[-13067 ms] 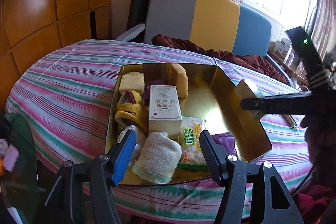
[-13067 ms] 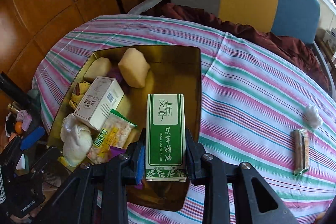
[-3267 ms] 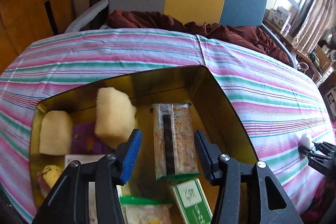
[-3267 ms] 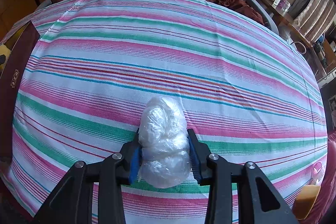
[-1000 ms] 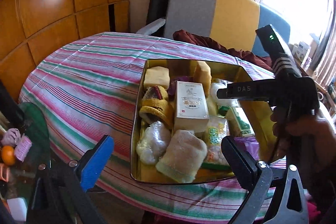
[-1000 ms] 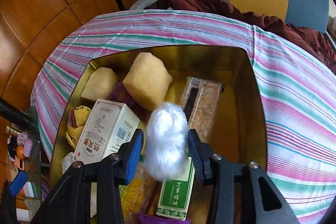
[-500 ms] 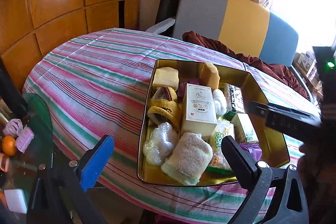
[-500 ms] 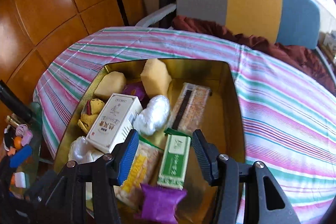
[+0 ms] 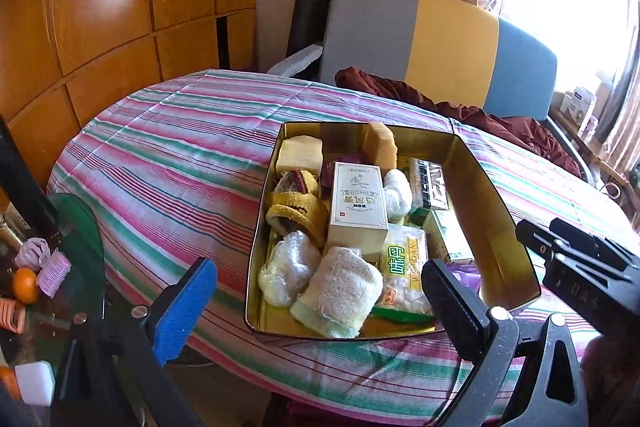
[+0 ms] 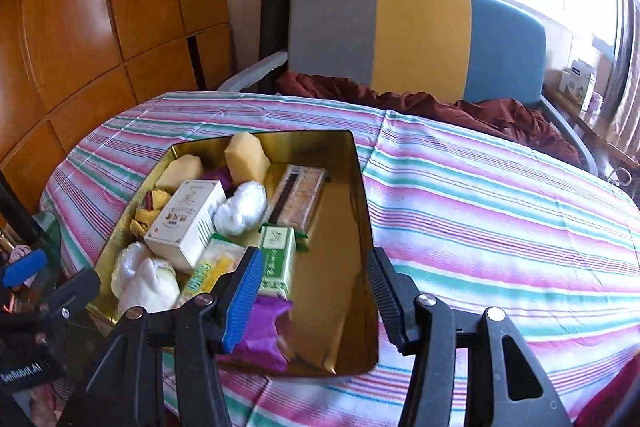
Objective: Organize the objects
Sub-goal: 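Lower the plastic bag into the gold box and open the right gripper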
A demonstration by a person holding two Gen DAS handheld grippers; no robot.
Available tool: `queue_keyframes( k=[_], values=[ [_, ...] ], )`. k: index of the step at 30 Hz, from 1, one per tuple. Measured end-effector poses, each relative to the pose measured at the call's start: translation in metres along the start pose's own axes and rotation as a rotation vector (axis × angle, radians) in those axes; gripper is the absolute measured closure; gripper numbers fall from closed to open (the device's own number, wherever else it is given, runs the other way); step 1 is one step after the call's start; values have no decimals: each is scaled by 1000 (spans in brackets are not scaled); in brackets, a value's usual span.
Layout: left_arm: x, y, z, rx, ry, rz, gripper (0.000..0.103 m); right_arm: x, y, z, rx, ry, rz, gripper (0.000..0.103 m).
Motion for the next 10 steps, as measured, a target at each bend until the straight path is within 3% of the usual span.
queue_keyframes(
  k=[10],
  values=[
    [-6, -1, 1, 16, -23, -34, 0, -3, 10, 1, -8, -2, 3, 48]
  ],
)
Point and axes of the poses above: each gripper's, at about its wrist camera, not at the fingertips, and x roughly the way its jaws point, z to its left, y to its underside, the point moved 9 cm from there along x, roughly the way its jaws point, and after that the axes turned 12 degrees about -z, right-handed, at the moved point
